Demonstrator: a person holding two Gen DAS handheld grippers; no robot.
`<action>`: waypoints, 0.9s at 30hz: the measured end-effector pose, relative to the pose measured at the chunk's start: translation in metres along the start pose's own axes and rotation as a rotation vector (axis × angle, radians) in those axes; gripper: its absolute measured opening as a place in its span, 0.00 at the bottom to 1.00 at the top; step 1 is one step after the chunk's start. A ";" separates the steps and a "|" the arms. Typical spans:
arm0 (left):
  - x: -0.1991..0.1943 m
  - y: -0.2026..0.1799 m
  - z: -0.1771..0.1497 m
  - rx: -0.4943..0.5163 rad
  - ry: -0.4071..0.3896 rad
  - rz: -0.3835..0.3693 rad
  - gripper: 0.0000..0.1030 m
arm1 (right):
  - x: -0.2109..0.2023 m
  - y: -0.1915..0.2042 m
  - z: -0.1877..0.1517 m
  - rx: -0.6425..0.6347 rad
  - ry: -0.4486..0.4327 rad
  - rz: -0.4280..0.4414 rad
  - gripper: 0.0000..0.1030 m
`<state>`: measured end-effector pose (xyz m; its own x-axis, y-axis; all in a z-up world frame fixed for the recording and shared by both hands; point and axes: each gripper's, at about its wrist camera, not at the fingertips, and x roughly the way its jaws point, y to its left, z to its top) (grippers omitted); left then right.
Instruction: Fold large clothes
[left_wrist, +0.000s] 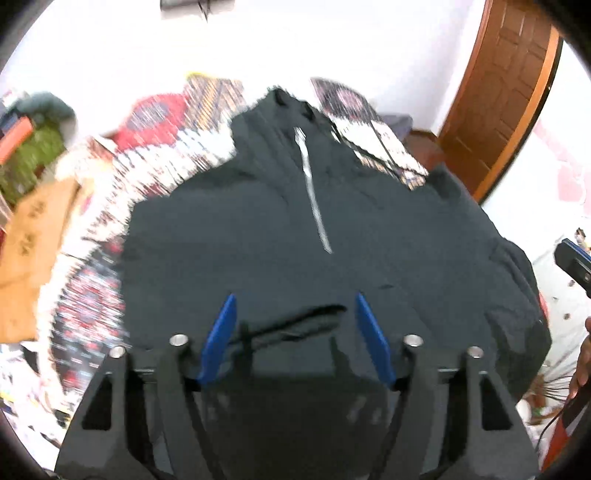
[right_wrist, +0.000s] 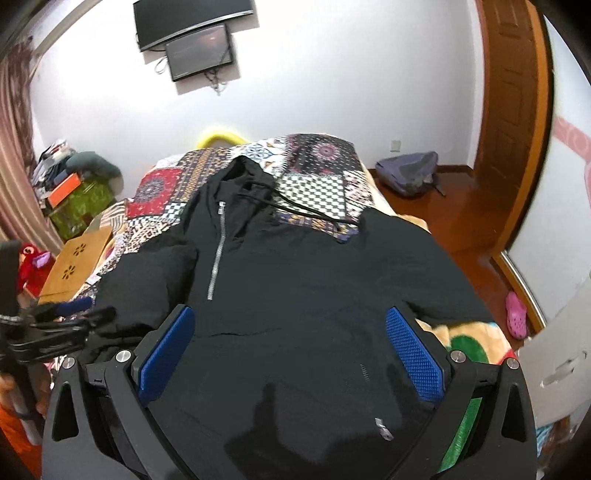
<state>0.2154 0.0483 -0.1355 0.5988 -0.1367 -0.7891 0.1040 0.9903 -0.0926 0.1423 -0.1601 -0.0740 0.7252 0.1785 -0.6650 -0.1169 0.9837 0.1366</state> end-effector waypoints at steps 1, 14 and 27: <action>-0.006 0.004 0.000 0.005 -0.022 0.015 0.71 | 0.001 0.006 0.002 -0.007 -0.001 0.011 1.00; -0.059 0.100 -0.028 -0.106 -0.162 0.210 0.85 | 0.063 0.117 0.009 -0.279 0.110 0.184 1.00; -0.042 0.172 -0.075 -0.287 -0.070 0.254 0.85 | 0.146 0.247 -0.037 -0.691 0.342 0.299 0.98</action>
<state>0.1484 0.2261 -0.1638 0.6310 0.1223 -0.7661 -0.2752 0.9586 -0.0736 0.1943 0.1095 -0.1641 0.3636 0.3212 -0.8744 -0.7440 0.6650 -0.0651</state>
